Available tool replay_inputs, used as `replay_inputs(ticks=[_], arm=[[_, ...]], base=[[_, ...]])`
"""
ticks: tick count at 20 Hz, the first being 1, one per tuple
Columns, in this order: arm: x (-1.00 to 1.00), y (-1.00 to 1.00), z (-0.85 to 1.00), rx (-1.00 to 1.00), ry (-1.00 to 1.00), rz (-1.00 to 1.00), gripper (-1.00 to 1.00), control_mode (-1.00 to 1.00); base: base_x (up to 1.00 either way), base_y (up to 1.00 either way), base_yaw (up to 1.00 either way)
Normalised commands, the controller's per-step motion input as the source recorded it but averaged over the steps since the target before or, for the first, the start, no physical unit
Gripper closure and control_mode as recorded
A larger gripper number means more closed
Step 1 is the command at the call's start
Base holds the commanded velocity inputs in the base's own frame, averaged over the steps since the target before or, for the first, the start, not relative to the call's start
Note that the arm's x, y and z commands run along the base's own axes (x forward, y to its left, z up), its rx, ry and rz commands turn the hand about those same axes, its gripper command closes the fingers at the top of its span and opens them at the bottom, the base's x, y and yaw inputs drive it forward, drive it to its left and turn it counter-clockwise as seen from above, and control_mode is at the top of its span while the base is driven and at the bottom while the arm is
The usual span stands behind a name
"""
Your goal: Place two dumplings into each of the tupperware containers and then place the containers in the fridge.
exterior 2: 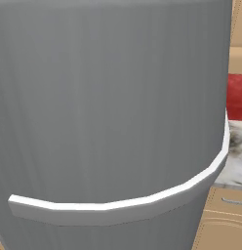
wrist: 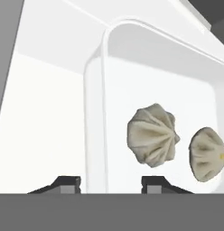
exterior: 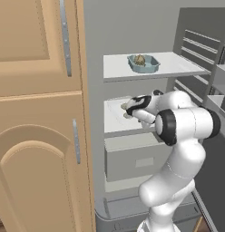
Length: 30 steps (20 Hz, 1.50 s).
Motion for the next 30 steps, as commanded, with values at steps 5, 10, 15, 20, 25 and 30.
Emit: replay_inputs(ticks=[5, 10, 15, 20, 25, 30], arm=[[-0.03, 0.0, 0.0, 0.0, -0.24, 0.0, -1.0, -1.0], [-0.55, 0.0, 0.21, 0.0, -0.11, 0.0, -1.0, -1.0], [-0.73, 0.0, 0.64, -0.01, 0.0, 0.0, -1.0, -1.0], [-0.35, 0.09, 0.99, -0.01, 0.1, -0.01, -1.0, -1.0], [-0.06, 0.0, 1.0, 0.0, 0.22, -0.01, -1.0, -1.0], [-0.08, 0.0, 1.0, 0.0, 0.3, 0.0, -1.0, -1.0]], base=[[0.0, 0.0, 0.0], [0.0, 0.0, 0.0], [0.0, 0.0, 0.0], [0.0, 0.0, 0.0], [0.0, 0.0, 0.0], [0.0, 0.0, 0.0]])
